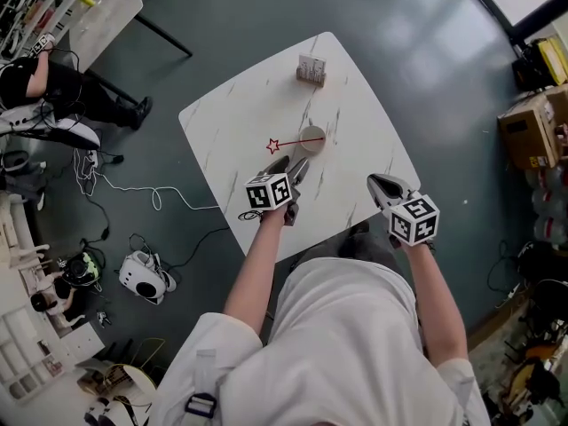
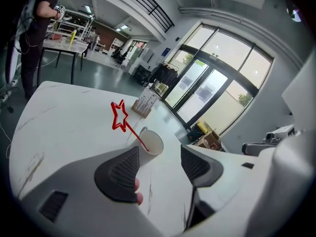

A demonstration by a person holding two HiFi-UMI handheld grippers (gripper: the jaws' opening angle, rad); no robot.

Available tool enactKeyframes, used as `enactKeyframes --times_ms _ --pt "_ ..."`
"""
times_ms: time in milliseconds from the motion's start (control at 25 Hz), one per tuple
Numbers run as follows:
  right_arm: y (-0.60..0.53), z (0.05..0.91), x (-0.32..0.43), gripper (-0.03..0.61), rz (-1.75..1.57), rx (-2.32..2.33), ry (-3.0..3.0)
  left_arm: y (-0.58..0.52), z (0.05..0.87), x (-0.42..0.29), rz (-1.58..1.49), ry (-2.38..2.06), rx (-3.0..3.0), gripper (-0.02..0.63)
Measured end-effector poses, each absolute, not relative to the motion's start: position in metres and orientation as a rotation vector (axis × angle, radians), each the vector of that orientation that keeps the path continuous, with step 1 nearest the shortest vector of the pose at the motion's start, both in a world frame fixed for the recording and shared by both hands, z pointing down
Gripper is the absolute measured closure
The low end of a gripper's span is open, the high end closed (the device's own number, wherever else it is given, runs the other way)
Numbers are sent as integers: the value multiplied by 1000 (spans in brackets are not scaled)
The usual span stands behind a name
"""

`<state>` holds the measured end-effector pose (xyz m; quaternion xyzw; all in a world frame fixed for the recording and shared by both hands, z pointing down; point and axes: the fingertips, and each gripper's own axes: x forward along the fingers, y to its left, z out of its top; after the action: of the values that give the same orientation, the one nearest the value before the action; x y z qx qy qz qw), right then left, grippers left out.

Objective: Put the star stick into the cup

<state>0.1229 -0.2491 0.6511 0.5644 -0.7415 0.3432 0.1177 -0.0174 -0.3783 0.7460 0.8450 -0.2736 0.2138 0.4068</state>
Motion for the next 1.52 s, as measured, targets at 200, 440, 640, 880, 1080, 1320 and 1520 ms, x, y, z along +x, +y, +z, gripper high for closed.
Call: enactKeyframes --times_ms 200,440,640,880,1080,1320,1520 --pt "-246 648 124 549 980 1665 -2188 -372 716 -15 466 -695 2186 344" --pt "-243 630 120 549 932 1652 -2241 -354 680 -21 420 -753 2228 433" --pt "-234 616 118 549 894 1618 -2300 -330 661 -22 409 -767 2235 544" --pt "-209 606 120 549 876 1544 -2348 -294 640 -27 354 -823 2222 589" --pt "-183 596 125 549 843 1491 -2390 -256 625 -30 281 -883 2196 600" --pt "-132 594 144 549 842 1462 -2420 -195 612 -20 265 -947 2208 600" --pt "-98 589 144 549 838 1450 -2455 -153 597 -35 234 -1027 2229 600"
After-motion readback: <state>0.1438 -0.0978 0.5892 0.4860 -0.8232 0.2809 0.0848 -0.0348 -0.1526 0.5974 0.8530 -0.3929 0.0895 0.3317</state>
